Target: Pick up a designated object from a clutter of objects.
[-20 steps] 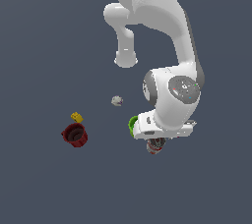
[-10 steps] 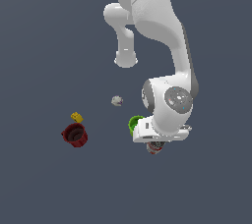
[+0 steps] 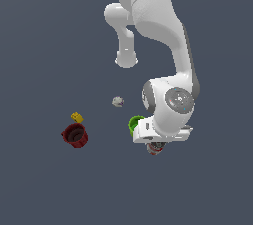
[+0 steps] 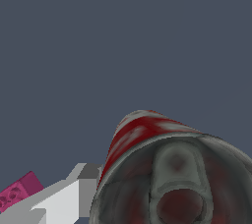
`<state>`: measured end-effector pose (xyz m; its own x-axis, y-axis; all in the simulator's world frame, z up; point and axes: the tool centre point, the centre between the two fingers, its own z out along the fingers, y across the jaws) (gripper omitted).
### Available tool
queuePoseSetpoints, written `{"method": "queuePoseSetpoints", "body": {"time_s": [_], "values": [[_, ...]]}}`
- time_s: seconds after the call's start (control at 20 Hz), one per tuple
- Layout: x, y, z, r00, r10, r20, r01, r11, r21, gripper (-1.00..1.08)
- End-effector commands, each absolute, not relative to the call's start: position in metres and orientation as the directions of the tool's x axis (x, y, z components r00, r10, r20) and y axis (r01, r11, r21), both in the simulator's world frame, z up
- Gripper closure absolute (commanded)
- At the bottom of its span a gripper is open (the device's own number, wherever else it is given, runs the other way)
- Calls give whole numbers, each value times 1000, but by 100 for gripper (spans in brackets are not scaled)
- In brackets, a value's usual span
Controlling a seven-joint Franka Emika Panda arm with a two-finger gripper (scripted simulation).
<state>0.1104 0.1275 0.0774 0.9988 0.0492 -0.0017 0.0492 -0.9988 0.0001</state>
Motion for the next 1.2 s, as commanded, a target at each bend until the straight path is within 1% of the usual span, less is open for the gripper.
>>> {"method": "queuePoseSetpoints", "body": {"time_s": [0.0, 0.3, 0.6, 0.85, 1.15], "values": [[111, 127, 77, 999, 49, 0, 49, -999, 0, 108], [108, 126, 82, 999, 49, -2, 49, -999, 0, 108], [97, 119, 99, 999, 49, -2, 49, -999, 0, 108], [81, 109, 123, 999, 49, -2, 49, -999, 0, 108], [54, 93, 164, 999, 49, -2, 49, -999, 0, 108]]}}
